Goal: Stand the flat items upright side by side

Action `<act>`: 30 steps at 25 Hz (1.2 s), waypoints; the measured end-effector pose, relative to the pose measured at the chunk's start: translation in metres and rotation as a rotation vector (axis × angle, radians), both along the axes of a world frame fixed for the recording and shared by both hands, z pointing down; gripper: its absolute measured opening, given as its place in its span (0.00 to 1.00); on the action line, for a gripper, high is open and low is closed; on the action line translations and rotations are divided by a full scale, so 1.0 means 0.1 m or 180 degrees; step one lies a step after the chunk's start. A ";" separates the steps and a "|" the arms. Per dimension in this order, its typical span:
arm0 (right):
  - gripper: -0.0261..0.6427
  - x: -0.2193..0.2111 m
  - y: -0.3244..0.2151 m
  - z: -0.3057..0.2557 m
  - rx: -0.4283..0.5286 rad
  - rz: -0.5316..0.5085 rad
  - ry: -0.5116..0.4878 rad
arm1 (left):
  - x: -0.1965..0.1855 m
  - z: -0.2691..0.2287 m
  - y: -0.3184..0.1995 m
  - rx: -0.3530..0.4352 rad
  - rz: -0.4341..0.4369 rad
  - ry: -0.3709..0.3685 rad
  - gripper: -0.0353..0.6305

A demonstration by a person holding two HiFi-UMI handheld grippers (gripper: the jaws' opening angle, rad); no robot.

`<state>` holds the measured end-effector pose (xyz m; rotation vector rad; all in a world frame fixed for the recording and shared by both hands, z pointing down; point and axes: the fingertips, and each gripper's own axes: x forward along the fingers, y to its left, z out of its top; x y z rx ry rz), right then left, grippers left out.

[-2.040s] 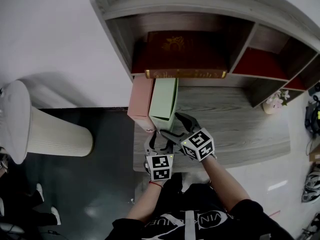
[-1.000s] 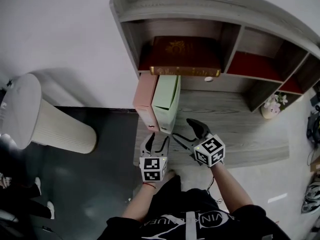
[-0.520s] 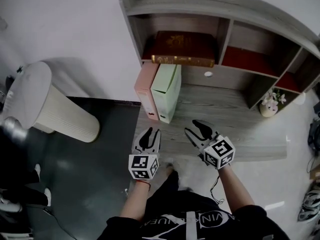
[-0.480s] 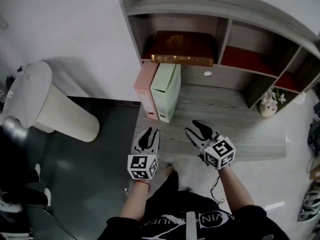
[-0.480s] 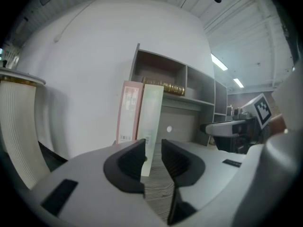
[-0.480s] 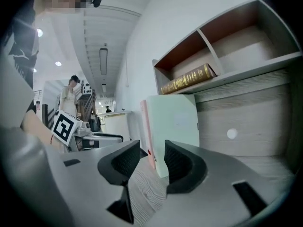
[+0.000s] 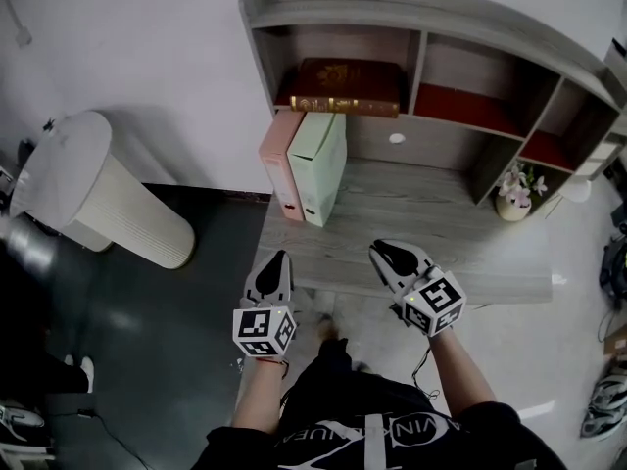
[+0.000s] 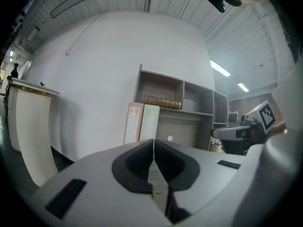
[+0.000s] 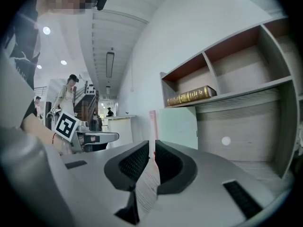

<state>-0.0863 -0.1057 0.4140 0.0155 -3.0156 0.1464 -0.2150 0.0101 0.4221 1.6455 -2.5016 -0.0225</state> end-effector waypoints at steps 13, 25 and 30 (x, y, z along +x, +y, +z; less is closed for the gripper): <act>0.07 0.54 0.20 -0.17 -0.0040 0.0046 -0.0163 | 0.41 -0.22 0.46 0.0152 -0.0186 -0.0006 0.06; 0.07 0.84 0.40 -0.19 -0.0045 0.0029 -0.0201 | 0.72 -0.20 0.79 0.0175 -0.0290 0.0069 0.06; 0.07 0.93 0.48 -0.19 -0.0032 0.0005 -0.0211 | 0.81 -0.19 0.86 0.0191 -0.0314 0.0087 0.06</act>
